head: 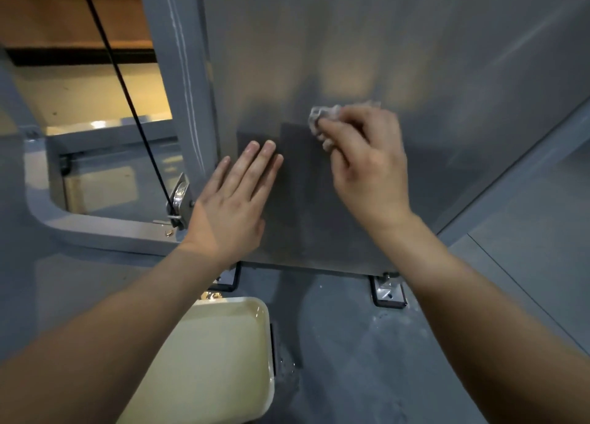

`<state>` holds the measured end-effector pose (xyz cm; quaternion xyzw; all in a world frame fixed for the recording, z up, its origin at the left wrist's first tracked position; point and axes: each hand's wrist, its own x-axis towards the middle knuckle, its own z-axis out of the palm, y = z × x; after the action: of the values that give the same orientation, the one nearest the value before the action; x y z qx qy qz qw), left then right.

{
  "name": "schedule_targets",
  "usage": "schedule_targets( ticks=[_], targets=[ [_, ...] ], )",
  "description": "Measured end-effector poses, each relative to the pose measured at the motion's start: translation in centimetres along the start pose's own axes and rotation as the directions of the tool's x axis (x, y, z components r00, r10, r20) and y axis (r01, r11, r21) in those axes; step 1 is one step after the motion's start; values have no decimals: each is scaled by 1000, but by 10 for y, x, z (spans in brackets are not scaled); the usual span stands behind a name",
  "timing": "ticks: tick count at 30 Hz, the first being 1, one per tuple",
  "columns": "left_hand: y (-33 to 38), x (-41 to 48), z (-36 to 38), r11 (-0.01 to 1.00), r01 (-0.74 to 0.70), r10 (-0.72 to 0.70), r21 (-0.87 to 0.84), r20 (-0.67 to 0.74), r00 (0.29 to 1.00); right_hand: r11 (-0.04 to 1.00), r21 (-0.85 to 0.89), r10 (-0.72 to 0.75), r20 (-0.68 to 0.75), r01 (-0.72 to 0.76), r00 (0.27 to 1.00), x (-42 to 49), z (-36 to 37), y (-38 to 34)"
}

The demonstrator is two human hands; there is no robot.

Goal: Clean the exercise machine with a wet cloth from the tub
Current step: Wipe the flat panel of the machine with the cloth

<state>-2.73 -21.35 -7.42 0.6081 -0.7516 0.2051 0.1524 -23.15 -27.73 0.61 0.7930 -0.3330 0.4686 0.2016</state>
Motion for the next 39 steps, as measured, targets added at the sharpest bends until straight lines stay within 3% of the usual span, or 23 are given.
schedule_targets(
  ticks=[3, 8, 10, 15, 18, 25, 29, 32, 33, 34, 36, 37, 39],
  targets=[
    [4, 0, -3, 999, 29, -29, 16, 48, 998, 998, -43, 48, -133, -54, 990, 1, 7, 1],
    [19, 2, -24, 995, 98, -99, 14, 172, 980, 995, -92, -15, 223, 36, 975, -84, 25, 6],
    [23, 4, -39, 994, 108, -109, 18, 234, 966, 997, -64, -35, 263, 54, 964, -80, 17, 10],
    [21, 25, -89, 995, 94, -73, -41, 357, 931, 989, -59, 136, 21, -135, 990, -10, -35, 18],
    [26, 35, -116, 972, 167, -99, -168, 349, 932, 961, -19, 272, -113, -276, 956, 13, -48, 17],
    [51, 32, -137, 795, 453, -334, -402, 334, 882, 897, 18, 442, 1, -442, 897, -13, -45, 8],
    [39, 40, -126, 835, 409, -306, -368, 307, 901, 734, 149, 678, -118, -662, 725, -1, -49, 7],
    [33, 38, -120, 848, 396, -286, -352, 324, 901, 656, 224, 755, -203, -721, 623, 3, -35, -2],
    [32, 37, -118, 848, 395, -278, -352, 339, 899, 674, 220, 738, -205, -705, 642, 4, -28, -8],
    [31, 37, -115, 848, 398, -273, -351, 356, 894, 733, 178, 680, -172, -656, 713, 2, -18, -15],
    [30, 37, -111, 848, 406, -275, -340, 372, 886, 904, 54, 422, 27, -423, 906, -8, 2, -33],
    [30, 38, -110, 850, 406, -279, -336, 367, 887, 949, 16, 312, 110, -316, 944, -14, 7, -36],
    [31, 39, -108, 855, 402, -280, -328, 361, 890, 960, -23, 279, 111, -278, 954, -12, -1, -27]
  ],
)
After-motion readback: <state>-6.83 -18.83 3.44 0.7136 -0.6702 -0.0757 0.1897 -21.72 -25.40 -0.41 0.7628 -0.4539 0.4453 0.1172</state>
